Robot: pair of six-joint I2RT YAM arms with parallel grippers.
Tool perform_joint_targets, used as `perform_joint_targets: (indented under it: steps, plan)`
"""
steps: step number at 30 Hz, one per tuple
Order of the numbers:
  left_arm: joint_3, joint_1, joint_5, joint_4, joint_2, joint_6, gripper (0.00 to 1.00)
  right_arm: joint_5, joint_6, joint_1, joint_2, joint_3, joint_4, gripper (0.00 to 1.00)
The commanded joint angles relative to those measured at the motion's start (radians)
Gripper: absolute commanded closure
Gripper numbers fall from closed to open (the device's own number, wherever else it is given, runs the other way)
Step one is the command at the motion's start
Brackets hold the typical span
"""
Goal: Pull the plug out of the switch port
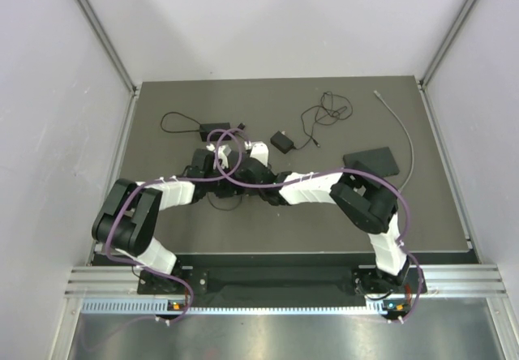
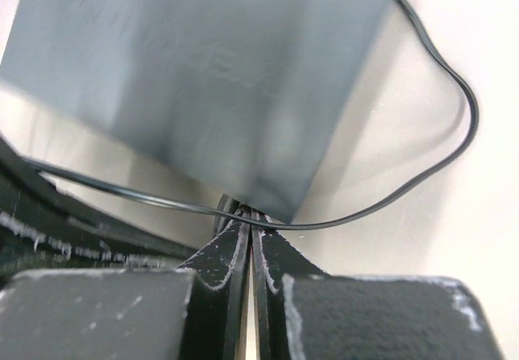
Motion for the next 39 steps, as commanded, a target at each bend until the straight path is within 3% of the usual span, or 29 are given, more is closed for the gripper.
perform_joint_targets:
  steps: [1,10,14,21,24,31,35,36,39]
  plan:
    - [-0.049,-0.016,0.104,-0.058,0.008,-0.021,1.00,0.152,0.060,-0.021,0.027,0.052,0.022,1.00]
    - [-0.066,-0.016,0.124,-0.038,0.011,-0.033,1.00,0.117,0.051,-0.046,0.012,0.068,0.025,1.00]
    - [-0.046,-0.016,0.145,-0.039,0.023,-0.032,0.99,0.019,0.008,-0.060,-0.040,-0.003,0.058,0.98]
    - [-0.020,-0.019,0.110,-0.090,-0.046,-0.006,0.55,-0.070,-0.063,-0.075,-0.205,-0.142,0.035,0.60]
    - [-0.006,-0.019,0.113,-0.120,-0.102,-0.001,0.53,-0.120,-0.116,-0.092,-0.253,-0.176,0.025,0.51]
    - [0.095,-0.017,0.101,-0.260,-0.253,0.047,0.55,-0.279,-0.159,-0.123,-0.293,-0.213,0.045,0.47]
    - [0.184,-0.017,-0.020,-0.371,-0.325,0.100,0.56,-0.449,-0.155,-0.132,-0.284,-0.222,0.117,0.47]
    - [0.205,-0.016,-0.060,-0.397,-0.333,0.111,0.56,-0.478,-0.162,-0.132,-0.267,-0.222,0.155,0.41]
    - [0.306,0.007,-0.120,-0.488,-0.283,0.186,0.54,-0.528,-0.136,-0.130,-0.230,-0.221,0.195,0.38]
